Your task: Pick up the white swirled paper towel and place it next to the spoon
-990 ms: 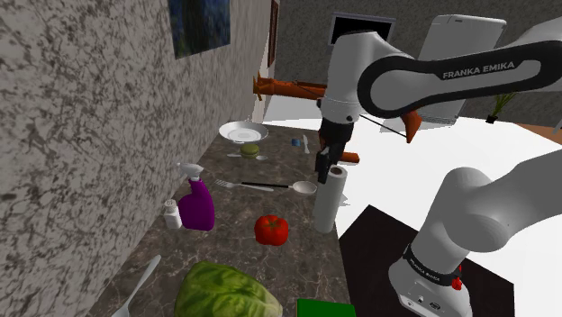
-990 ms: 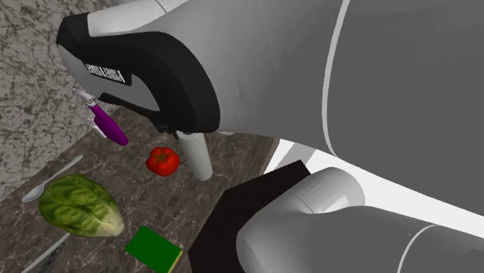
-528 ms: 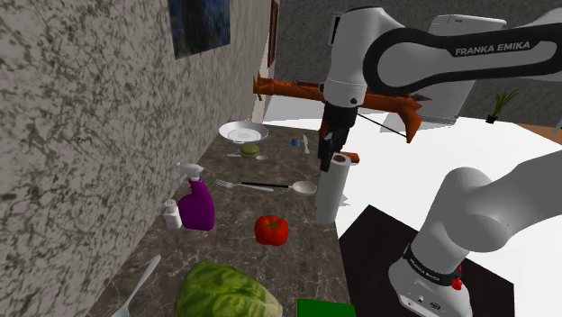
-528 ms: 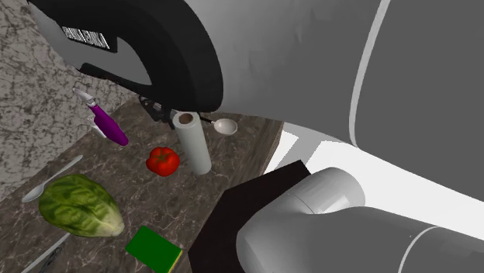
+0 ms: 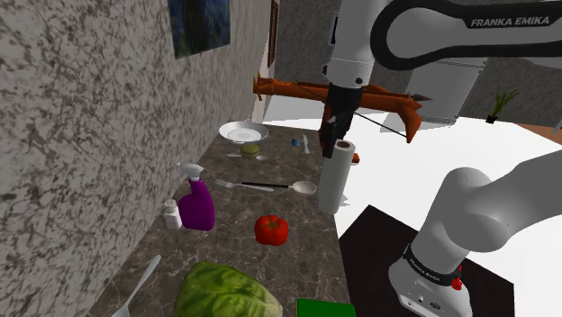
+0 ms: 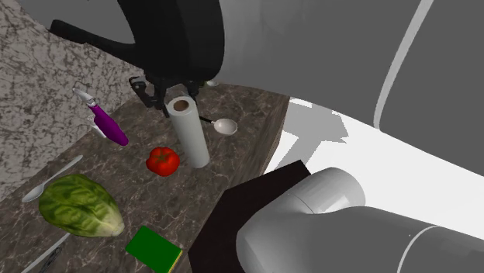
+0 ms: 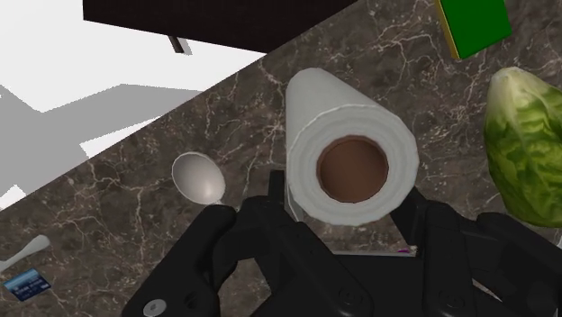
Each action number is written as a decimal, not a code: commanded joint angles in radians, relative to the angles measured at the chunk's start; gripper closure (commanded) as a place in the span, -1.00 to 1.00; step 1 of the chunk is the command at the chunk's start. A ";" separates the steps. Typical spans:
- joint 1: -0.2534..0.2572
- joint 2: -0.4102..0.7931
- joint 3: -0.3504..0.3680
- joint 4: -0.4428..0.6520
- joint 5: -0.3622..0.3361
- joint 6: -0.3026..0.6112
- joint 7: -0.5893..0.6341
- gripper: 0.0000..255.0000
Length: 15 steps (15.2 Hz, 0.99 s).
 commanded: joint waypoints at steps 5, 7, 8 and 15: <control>-0.004 0.010 -0.007 0.090 -0.007 -0.080 0.001 1.00; -0.005 0.016 -0.009 0.120 -0.009 -0.105 0.001 1.00; -0.005 0.019 -0.010 0.136 -0.010 -0.118 0.002 1.00; -0.009 0.046 -0.015 0.250 -0.016 -0.205 0.004 1.00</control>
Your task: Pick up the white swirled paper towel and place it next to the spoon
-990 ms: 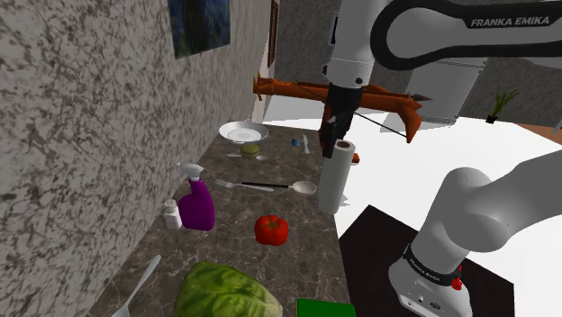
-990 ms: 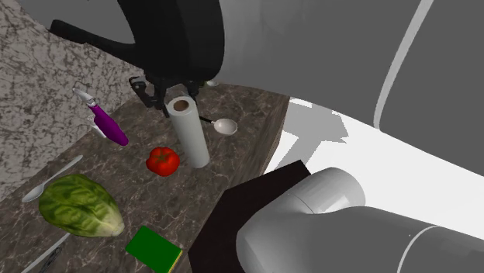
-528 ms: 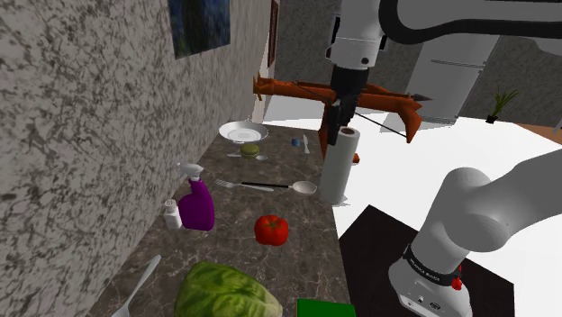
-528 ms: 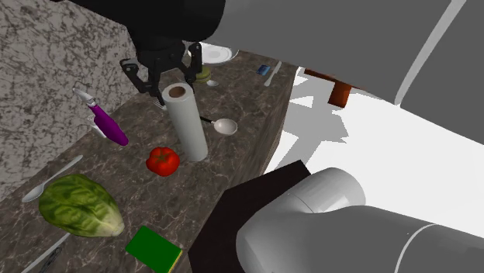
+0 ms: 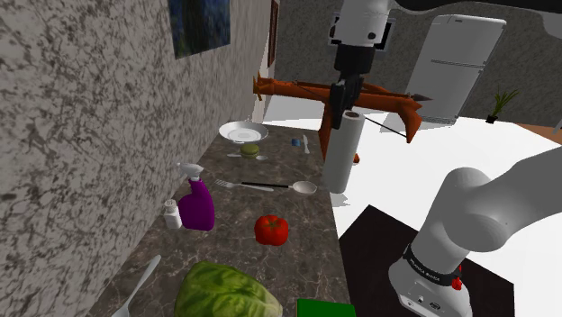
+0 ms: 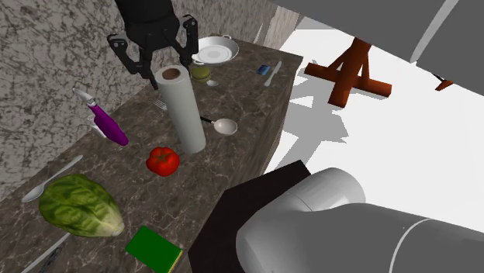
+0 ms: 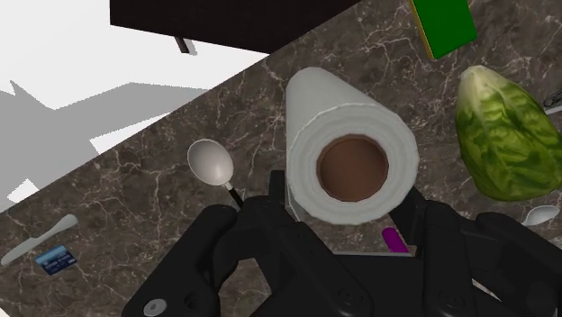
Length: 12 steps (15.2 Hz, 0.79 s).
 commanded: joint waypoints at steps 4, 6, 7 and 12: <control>-0.003 0.026 -0.004 0.091 -0.005 -0.065 0.001 1.00; -0.004 0.037 -0.005 0.127 -0.007 -0.090 0.002 1.00; -0.005 0.043 -0.005 0.145 -0.008 -0.103 0.003 1.00; -0.008 0.073 -0.007 0.235 -0.011 -0.163 0.006 1.00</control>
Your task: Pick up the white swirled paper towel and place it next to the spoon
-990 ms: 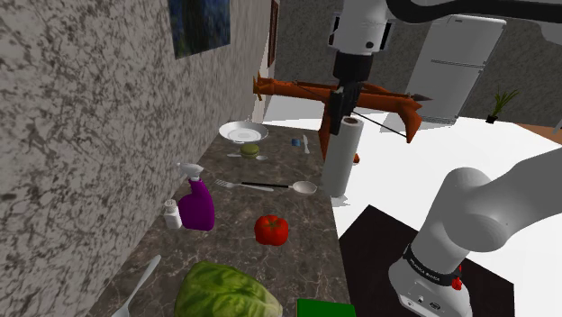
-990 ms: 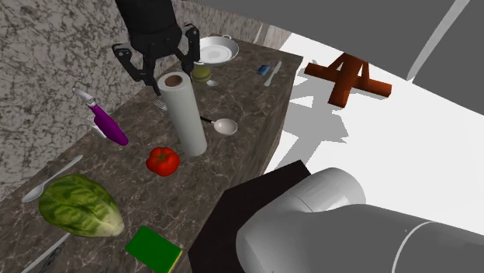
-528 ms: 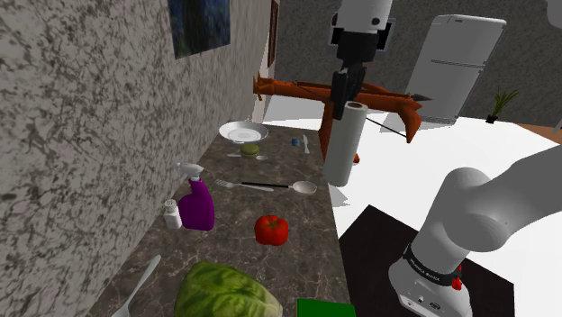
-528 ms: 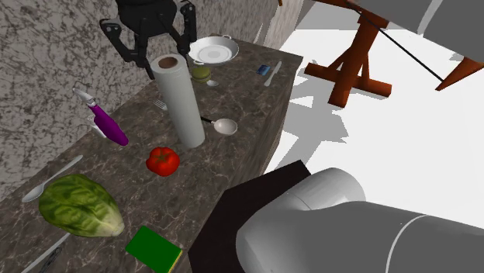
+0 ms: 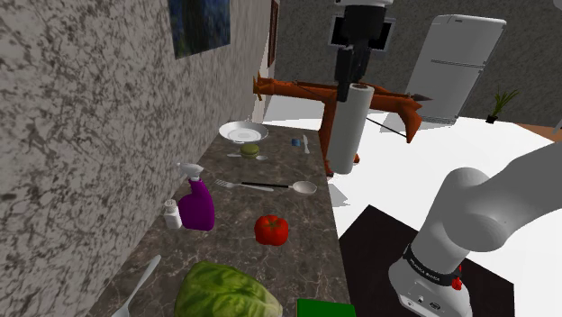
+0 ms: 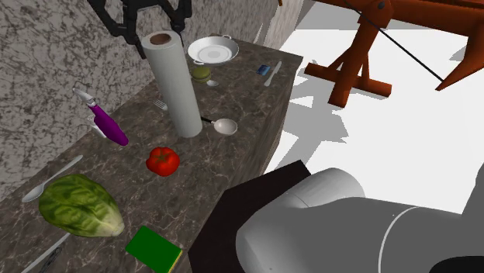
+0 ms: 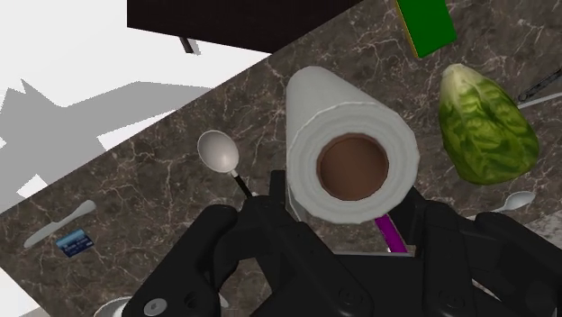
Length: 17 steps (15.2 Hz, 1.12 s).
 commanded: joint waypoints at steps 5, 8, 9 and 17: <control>0.011 0.100 0.078 0.012 0.024 0.093 0.083 1.00; 0.017 0.168 0.124 0.022 0.029 0.154 0.133 1.00; 0.019 0.193 0.139 0.028 0.029 0.173 0.150 1.00; 0.043 0.427 0.255 0.125 -0.015 0.308 0.295 1.00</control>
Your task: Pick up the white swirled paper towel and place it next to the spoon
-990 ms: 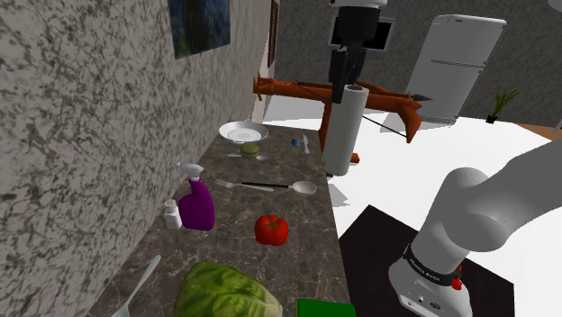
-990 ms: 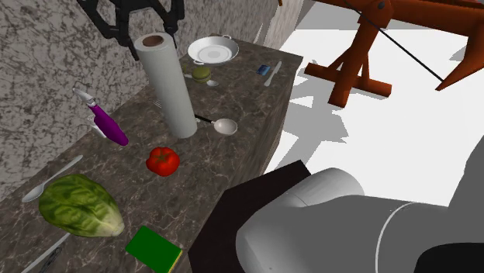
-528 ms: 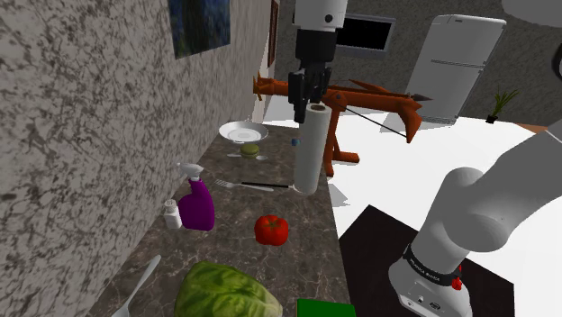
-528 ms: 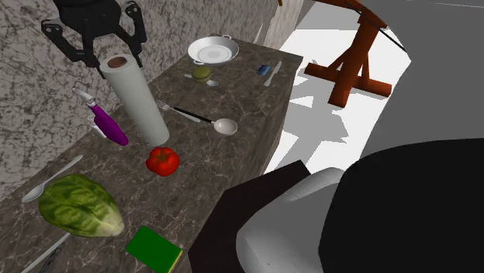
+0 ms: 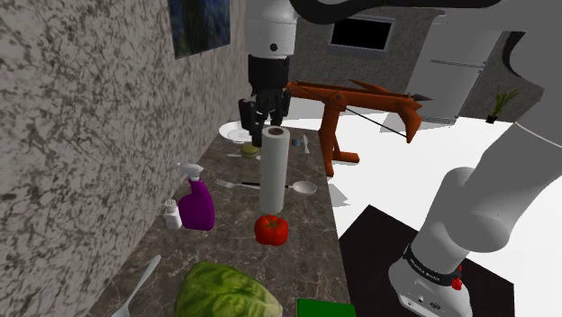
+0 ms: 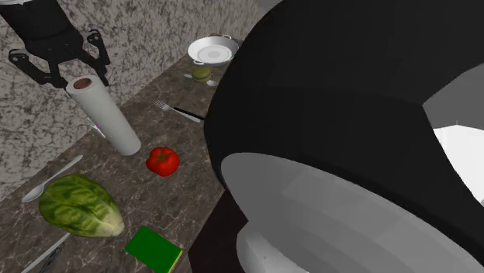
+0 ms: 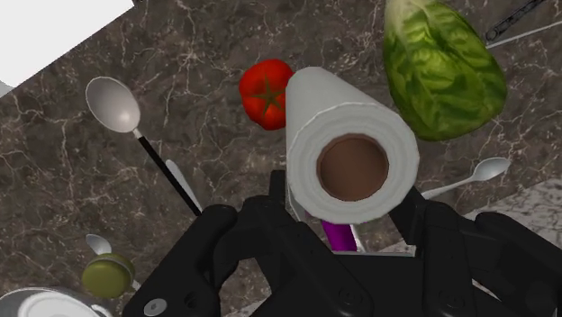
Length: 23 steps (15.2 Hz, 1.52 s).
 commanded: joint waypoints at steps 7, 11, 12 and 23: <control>0.053 0.297 0.085 0.186 -0.117 0.087 0.158 1.00; 0.107 0.459 0.101 0.317 -0.193 0.098 0.230 1.00; 0.124 0.501 0.101 0.355 -0.213 0.097 0.246 1.00; 0.169 0.626 0.091 0.374 -0.269 0.190 0.290 1.00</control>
